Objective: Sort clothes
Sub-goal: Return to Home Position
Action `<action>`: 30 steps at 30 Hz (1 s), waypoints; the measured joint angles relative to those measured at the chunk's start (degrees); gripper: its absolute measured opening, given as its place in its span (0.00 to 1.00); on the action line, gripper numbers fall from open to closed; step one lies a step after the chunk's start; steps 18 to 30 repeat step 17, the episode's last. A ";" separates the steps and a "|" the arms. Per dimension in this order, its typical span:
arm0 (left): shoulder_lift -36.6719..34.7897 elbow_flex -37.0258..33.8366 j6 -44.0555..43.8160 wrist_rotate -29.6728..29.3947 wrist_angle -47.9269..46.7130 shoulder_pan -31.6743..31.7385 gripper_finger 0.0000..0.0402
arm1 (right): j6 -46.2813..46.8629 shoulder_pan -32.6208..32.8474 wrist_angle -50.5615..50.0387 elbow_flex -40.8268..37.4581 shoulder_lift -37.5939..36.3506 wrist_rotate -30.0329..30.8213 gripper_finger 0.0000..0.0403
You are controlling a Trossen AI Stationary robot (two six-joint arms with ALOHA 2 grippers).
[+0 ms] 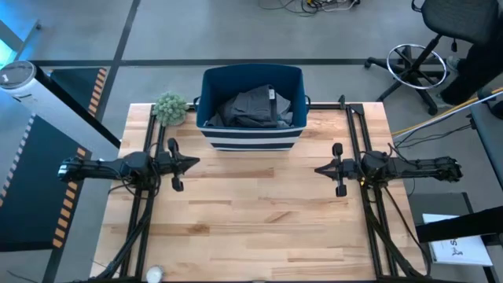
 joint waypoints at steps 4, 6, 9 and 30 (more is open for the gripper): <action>0.87 0.00 -0.06 -0.18 0.28 0.04 0.00 | 0.00 0.00 0.00 0.00 0.00 0.00 0.00; 1.15 0.03 -0.07 -0.28 0.33 0.04 0.00 | 0.00 0.00 0.00 0.00 0.00 0.00 0.00; 1.76 0.26 -0.08 -0.28 0.27 0.04 0.00 | 0.00 0.00 0.00 0.00 0.00 0.00 0.00; 2.31 0.48 -0.10 -0.25 0.79 0.04 0.00 | 0.00 0.00 0.01 0.00 0.00 0.00 0.00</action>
